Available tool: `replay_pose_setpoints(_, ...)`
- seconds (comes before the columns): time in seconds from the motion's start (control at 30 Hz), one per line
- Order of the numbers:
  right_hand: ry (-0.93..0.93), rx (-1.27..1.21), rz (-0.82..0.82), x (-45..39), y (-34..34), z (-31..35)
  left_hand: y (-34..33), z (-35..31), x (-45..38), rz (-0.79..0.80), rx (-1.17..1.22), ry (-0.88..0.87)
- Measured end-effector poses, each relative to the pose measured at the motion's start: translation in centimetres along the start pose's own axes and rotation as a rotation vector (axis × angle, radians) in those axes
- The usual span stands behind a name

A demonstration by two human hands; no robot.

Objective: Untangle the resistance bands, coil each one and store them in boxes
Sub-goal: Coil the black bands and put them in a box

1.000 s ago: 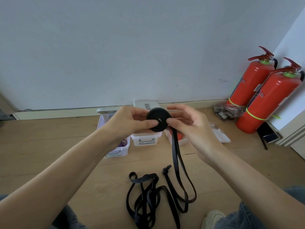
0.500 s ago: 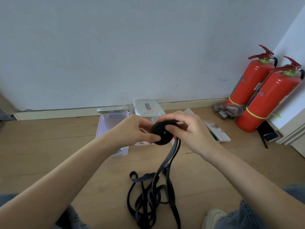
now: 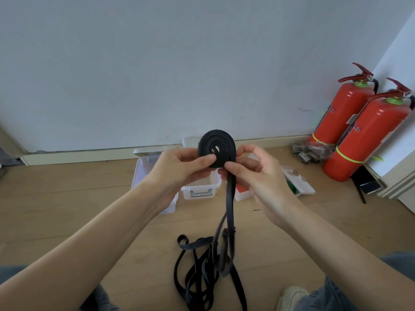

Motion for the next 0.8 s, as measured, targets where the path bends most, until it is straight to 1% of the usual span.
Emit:
replay_pose_setpoints(0.07, 0.011, 0.064, -0.026, 0.1, 0.4, 0.0, -0.3, 0.4, 0.2, 0.004, -0.059, 0.017)
replay_pose_setpoints(0.13, 0.052, 0.182, -0.023, 0.2, 0.5, 0.2, -0.3, 0.8, 0.2, 0.021, -0.198, 0.047)
replay_pose_setpoints(0.2, 0.110, 0.309, -0.008, 0.2, 0.4, 1.0, -0.5, 0.9, 0.4, 0.084, -0.315, 0.104)
replay_pose_setpoints(0.27, 0.155, 0.378, 0.009, 0.2, 0.3, 1.7, -0.9, 0.7, 0.6, 0.162, -0.335, 0.142)
replay_pose_setpoints(0.33, 0.181, 0.409, 0.021, 0.3, 0.0, 2.1, -1.0, 0.2, 0.6, 0.190, -0.339, 0.121)
replay_pose_setpoints(0.43, 0.186, 0.477, 0.046, 0.3, -0.3, 2.1, -0.9, 0.0, 0.7, 0.172, -0.399, 0.075)
replay_pose_setpoints(0.5, 0.158, 0.395, 0.004, 0.1, 0.5, 1.9, -0.6, -0.1, 0.5, 0.140, -0.346, 0.047)
replay_pose_setpoints(0.57, 0.083, 0.239, -0.044, -0.2, 1.4, 1.6, 0.1, -0.5, 0.2, 0.086, -0.210, 0.040)
replay_pose_setpoints(0.63, 0.050, 0.153, -0.042, -0.3, 1.5, 1.5, 0.8, -1.0, -0.1, 0.036, -0.068, 0.020)
replay_pose_setpoints(0.7, 0.043, 0.129, -0.044, -0.3, 1.1, 1.2, 0.9, -0.8, -0.3, -0.001, 0.008, 0.013)
replay_pose_setpoints(0.8, 0.026, 0.193, -0.058, -0.1, 0.5, 0.6, 0.3, 0.4, -0.1, -0.036, 0.124, 0.022)
Point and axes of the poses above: each hand's wrist, its own x-axis away from the middle knuckle, its own y-axis out of the back of the hand, z = x × y, the point moved 7 cm from there along -x, towards the middle knuckle, and after that the axes turned 7 degrees about x, right-handed, at the moved point
